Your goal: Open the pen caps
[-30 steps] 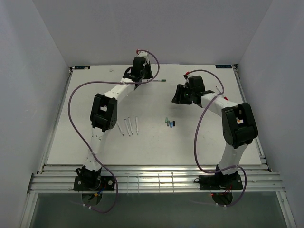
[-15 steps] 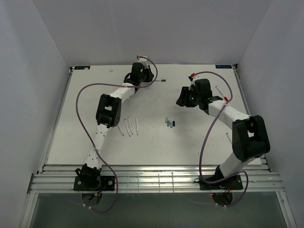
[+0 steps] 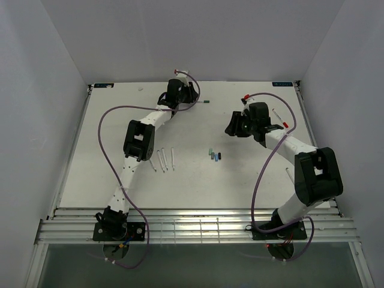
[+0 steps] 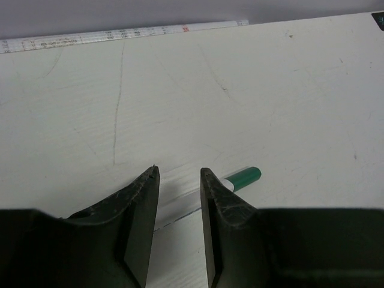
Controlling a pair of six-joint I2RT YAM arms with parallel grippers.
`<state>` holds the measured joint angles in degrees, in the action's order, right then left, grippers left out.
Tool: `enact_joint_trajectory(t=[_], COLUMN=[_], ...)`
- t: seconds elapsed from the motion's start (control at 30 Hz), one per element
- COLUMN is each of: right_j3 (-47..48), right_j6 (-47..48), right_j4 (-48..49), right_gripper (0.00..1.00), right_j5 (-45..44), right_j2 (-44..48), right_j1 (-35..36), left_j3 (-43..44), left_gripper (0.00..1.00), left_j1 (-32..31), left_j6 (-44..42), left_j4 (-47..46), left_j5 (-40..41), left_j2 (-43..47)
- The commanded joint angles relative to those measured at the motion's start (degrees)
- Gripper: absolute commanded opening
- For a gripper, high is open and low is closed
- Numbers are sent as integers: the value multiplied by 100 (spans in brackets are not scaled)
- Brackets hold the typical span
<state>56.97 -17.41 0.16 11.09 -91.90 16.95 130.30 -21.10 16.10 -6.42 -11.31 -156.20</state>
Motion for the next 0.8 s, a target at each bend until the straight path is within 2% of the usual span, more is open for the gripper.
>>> enact_joint_trajectory(t=[0.0, 0.2, 0.4, 0.77], right_j3=[-142, -230, -449, -643], right_j6=[62, 62, 36, -34], right_j4=[326, 388, 467, 572], right_gripper=[50, 49, 48, 48], right_j5=[51, 16, 16, 77], right_j2=[347, 550, 690, 928], right_j1=[-51, -87, -87, -157], left_j3=[321, 180, 75, -390], left_gripper=[45, 59, 65, 67], left_j1=[54, 115, 150, 150], left_j6=[147, 350, 377, 148], left_j4=[290, 518, 615, 1019], left_j5=[-319, -758, -1049, -1215], left_j2=[46, 90, 107, 476])
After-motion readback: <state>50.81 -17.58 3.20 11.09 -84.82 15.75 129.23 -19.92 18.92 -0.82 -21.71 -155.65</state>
